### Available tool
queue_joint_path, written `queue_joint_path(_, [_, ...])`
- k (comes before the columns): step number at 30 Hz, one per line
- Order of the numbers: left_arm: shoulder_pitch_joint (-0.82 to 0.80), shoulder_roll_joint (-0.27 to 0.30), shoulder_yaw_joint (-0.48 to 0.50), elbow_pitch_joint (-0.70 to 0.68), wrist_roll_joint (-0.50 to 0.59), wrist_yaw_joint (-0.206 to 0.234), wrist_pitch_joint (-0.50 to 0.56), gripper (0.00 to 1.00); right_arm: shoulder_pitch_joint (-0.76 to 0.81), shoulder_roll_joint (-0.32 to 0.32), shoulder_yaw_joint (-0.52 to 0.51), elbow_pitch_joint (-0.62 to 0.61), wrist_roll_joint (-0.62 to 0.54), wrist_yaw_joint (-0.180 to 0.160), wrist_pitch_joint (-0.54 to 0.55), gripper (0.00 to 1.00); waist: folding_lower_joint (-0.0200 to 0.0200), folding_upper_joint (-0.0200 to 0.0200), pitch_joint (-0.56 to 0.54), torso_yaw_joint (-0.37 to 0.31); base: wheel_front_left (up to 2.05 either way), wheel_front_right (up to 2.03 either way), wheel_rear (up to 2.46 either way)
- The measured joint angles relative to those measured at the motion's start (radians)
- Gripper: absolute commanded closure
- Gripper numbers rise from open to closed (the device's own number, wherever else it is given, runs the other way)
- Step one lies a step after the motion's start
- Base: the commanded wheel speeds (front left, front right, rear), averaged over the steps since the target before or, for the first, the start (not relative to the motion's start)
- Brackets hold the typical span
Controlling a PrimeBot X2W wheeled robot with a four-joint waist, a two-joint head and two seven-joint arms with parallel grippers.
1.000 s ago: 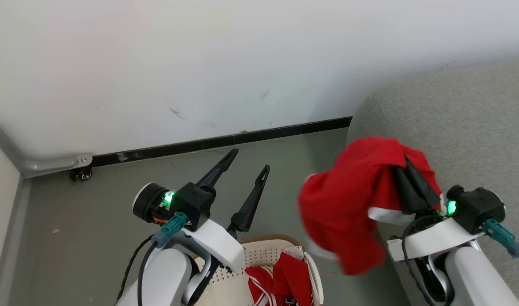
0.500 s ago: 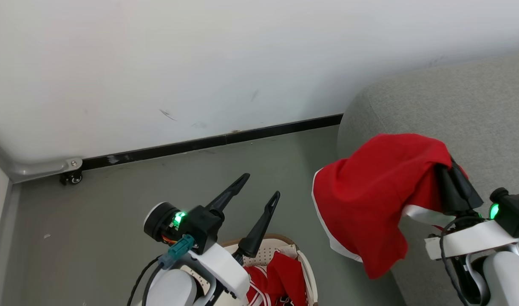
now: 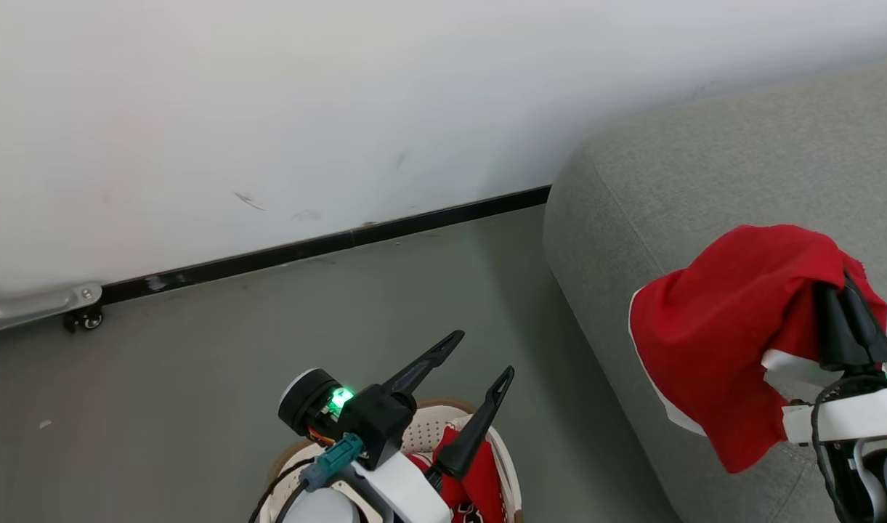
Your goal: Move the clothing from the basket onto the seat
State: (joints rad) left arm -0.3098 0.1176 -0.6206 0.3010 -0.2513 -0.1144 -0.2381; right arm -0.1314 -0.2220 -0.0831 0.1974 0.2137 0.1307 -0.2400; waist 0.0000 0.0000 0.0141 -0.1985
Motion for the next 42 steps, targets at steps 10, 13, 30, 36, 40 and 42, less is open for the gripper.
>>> queue_joint_path(10, [0.002,-0.002,-0.031,-0.011,0.0,-0.002,-0.001,0.0,0.048,0.002,-0.043,-0.037,-0.001,0.0,0.012,1.0,0.0,0.0,0.009,-0.051,0.0,0.0,0.0])
queue_joint_path(13, [0.002,-0.004,-0.036,-0.014,0.0,-0.002,-0.001,0.0,0.056,0.005,-0.049,-0.046,-0.001,0.0,0.012,1.0,0.0,0.0,0.013,-0.069,0.0,0.0,0.0])
queue_joint_path(30, [0.002,-0.003,-0.049,-0.038,0.009,-0.006,-0.009,0.0,0.089,0.032,-0.041,-0.084,0.01,0.0,0.033,1.0,0.0,0.0,0.044,-0.149,0.0,0.0,0.0])
queue_joint_path(36, [0.002,0.001,-0.053,-0.047,0.019,-0.006,-0.009,0.0,0.043,0.006,-0.016,-0.048,0.026,0.0,0.056,1.0,-0.0001,0.0,0.068,-0.151,0.0,0.0,0.0])
queue_joint_path(40, [0.002,0.009,-0.053,-0.057,0.03,-0.006,-0.009,0.0,-0.053,-0.029,0.025,-0.017,0.028,0.0,0.084,1.0,0.0,0.0,0.085,-0.145,0.0,0.0,0.0])
queue_joint_path(42, [0.001,0.017,-0.053,-0.063,0.037,-0.005,-0.009,0.0,-0.106,-0.032,0.037,-0.001,0.042,0.0,0.096,1.0,0.0,0.0,0.094,-0.141,0.0,0.0,0.0])
